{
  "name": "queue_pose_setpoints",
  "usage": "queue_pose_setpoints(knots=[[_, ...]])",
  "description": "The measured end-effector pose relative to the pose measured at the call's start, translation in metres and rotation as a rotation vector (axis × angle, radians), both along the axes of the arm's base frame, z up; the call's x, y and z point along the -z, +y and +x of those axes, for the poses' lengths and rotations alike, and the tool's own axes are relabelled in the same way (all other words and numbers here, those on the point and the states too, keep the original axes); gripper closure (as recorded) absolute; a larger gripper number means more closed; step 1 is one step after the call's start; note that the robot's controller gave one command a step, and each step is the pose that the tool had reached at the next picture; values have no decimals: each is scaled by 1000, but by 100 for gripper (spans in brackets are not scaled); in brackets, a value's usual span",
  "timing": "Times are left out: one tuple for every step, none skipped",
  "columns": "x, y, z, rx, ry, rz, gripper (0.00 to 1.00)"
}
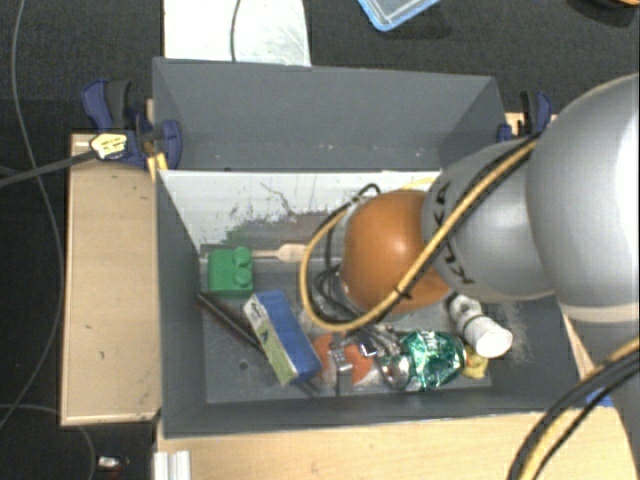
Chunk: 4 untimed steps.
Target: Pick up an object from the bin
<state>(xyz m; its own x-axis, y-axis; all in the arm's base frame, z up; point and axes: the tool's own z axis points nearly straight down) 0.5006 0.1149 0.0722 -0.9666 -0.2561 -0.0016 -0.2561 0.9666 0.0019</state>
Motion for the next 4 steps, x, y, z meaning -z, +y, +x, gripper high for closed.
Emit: queue_pose_setpoints(knots=[[-21,24,1,-183,-4,-1,0],[-10,-19,-4,-202,-3,0,0],[-6,-42,-4,-127,-3,-1,0],[-12,-100,-18,-127,1,0,100]])
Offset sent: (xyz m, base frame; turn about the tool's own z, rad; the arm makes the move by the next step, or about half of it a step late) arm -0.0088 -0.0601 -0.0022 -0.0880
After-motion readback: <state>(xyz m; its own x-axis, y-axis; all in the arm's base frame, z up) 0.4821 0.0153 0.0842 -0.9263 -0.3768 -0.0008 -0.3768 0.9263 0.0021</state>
